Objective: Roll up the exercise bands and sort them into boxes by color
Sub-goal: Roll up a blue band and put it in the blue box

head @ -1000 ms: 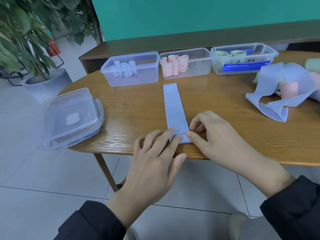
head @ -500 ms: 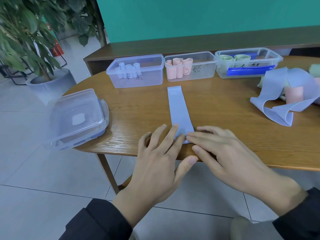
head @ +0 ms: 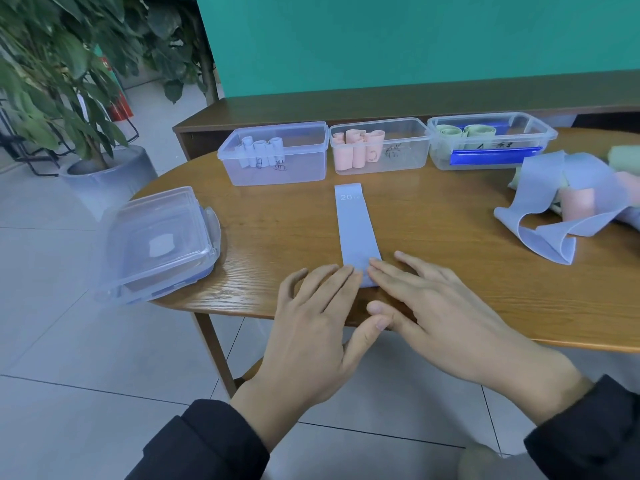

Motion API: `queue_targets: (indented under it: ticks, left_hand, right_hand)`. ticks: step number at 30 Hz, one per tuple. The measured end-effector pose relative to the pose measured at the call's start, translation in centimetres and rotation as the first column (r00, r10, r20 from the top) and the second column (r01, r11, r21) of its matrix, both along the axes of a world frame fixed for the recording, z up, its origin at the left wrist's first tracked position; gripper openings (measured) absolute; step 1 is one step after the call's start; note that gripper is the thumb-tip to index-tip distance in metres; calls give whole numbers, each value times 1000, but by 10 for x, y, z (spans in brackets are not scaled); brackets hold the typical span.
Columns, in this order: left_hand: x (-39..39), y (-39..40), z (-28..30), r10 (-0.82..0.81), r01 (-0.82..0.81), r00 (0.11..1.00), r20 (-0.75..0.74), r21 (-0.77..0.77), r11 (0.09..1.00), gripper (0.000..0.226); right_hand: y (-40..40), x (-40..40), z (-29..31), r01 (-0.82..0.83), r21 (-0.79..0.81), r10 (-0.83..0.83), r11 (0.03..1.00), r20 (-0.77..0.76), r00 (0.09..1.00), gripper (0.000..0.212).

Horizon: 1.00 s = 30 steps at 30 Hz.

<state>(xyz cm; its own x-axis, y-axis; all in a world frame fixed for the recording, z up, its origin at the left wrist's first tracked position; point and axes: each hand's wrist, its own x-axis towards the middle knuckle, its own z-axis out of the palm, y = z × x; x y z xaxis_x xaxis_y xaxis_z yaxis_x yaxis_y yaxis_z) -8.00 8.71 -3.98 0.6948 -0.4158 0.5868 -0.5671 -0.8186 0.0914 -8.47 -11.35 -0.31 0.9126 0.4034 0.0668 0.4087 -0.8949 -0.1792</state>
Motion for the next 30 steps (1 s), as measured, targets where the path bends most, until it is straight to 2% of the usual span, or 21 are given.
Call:
queue_targets:
  ticks: [6,12,17,20,25,30]
  left_hand:
    - [3,-2,0,78,-75,996,-43,59,995,72]
    - [8,-3,4,131,-121,987,-89,109,987,75]
    - [13,-6,8,167,-146,966,-197,116,983,89]
    - [16,-6,9,158,-150,962,-223,56,987,94]
    - [14,-3,7,110,-136,983,-144,-184,973,84]
    - [11,-6,7,119,-141,984,-135,-167,976,84]
  right_hand:
    - [1,9,-3,11,23,-11,1000,-3,1000,89]
    - [-4,6,-12,-23,138,11,990,87,996,69]
    - [-2,9,-9,-7,108,4,994,33,999,65]
    - [0,9,-4,7,97,-8,995,5,1000,72]
    - [2,13,2,17,74,-12,997,-59,998,68]
    - [3,16,6,14,42,-11,999,-81,997,73]
